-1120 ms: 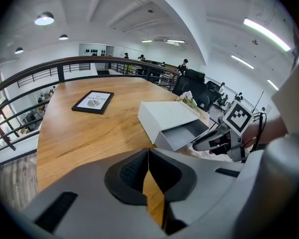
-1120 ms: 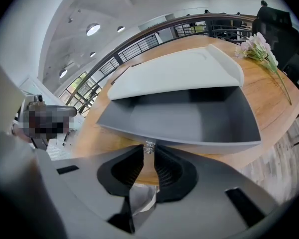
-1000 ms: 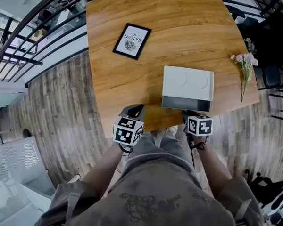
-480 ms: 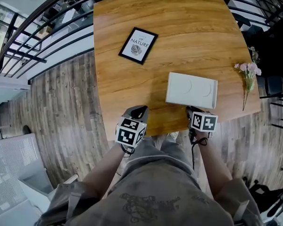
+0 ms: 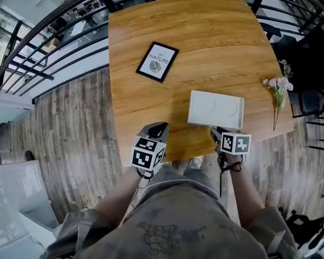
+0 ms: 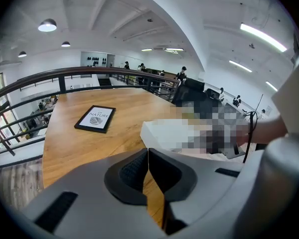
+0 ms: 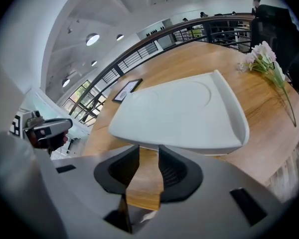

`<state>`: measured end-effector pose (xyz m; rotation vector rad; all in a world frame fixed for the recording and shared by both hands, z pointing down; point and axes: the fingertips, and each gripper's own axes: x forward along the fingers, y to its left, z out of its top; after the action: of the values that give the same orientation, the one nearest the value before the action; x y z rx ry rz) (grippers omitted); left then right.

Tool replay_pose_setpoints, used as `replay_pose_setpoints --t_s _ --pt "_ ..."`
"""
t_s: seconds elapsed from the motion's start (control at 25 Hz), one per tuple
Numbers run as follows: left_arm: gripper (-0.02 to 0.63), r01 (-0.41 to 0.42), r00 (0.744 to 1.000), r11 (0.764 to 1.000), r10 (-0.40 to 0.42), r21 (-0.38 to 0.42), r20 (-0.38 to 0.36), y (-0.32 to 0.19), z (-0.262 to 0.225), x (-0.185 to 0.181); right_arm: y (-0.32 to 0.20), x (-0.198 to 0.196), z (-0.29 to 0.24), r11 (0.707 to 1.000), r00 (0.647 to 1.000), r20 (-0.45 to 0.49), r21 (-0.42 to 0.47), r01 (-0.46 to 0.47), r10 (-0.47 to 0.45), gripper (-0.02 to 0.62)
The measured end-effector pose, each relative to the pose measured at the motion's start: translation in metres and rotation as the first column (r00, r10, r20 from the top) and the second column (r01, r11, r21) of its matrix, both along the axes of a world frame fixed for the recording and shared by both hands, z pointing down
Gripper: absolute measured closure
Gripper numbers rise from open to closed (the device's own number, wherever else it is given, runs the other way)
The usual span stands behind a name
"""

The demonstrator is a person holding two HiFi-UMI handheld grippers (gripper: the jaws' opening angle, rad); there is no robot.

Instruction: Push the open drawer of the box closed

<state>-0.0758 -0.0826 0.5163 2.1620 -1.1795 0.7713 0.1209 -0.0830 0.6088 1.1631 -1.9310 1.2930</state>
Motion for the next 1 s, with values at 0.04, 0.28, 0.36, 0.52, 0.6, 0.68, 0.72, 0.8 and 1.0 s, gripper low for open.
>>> replay_pose_setpoints --t_s 0.04,0.28,0.36,0.52,0.6,0.68,0.72,0.8,1.0 --pt "0.586 0.001 1.000 1.000 -0.001 0.012 -0.003 -0.002 -0.004 -0.001 -0.001 -0.002 -0.008 1.000 1.000 0.011 0.015 0.002 -0.002 0.463" --pt "0.586 -0.053 0.997 0.989 0.043 0.140 0.071 -0.017 -0.041 -0.003 -0.016 -0.019 -0.077 0.984 0.995 0.086 0.179 0.024 -0.040 0.491" --pt "0.586 -0.111 0.986 0.973 0.082 0.203 0.147 -0.021 -0.056 -0.002 -0.024 -0.022 -0.104 0.968 0.993 0.104 0.251 0.021 -0.048 0.509" --pt "0.586 -0.139 0.983 0.948 0.098 0.285 0.152 -0.031 -0.090 0.001 -0.037 -0.025 -0.163 0.914 0.990 0.127 0.406 0.009 -0.066 0.532" --pt "0.586 -0.142 0.984 0.937 0.100 0.319 0.146 -0.034 -0.109 0.002 -0.041 -0.026 -0.194 0.878 0.989 0.131 0.478 0.004 -0.075 0.535" --pt "0.586 -0.151 0.985 0.921 0.107 0.359 0.138 -0.035 -0.130 0.003 -0.042 -0.027 -0.223 0.841 0.987 0.138 0.541 -0.005 -0.083 0.537" --pt "0.586 -0.152 0.985 0.912 0.111 0.382 0.128 -0.035 -0.142 0.005 -0.043 -0.028 -0.237 0.822 0.986 0.142 0.569 -0.009 -0.088 0.537" --pt "0.586 -0.146 0.988 0.892 0.114 0.428 0.102 -0.034 -0.166 0.006 -0.041 -0.029 -0.263 0.783 0.985 0.147 0.621 -0.017 -0.095 0.537" --pt "0.586 -0.115 0.993 0.836 0.103 0.537 0.052 -0.032 -0.218 0.007 -0.031 -0.034 -0.320 0.679 0.978 0.156 0.734 -0.020 -0.140 0.540"
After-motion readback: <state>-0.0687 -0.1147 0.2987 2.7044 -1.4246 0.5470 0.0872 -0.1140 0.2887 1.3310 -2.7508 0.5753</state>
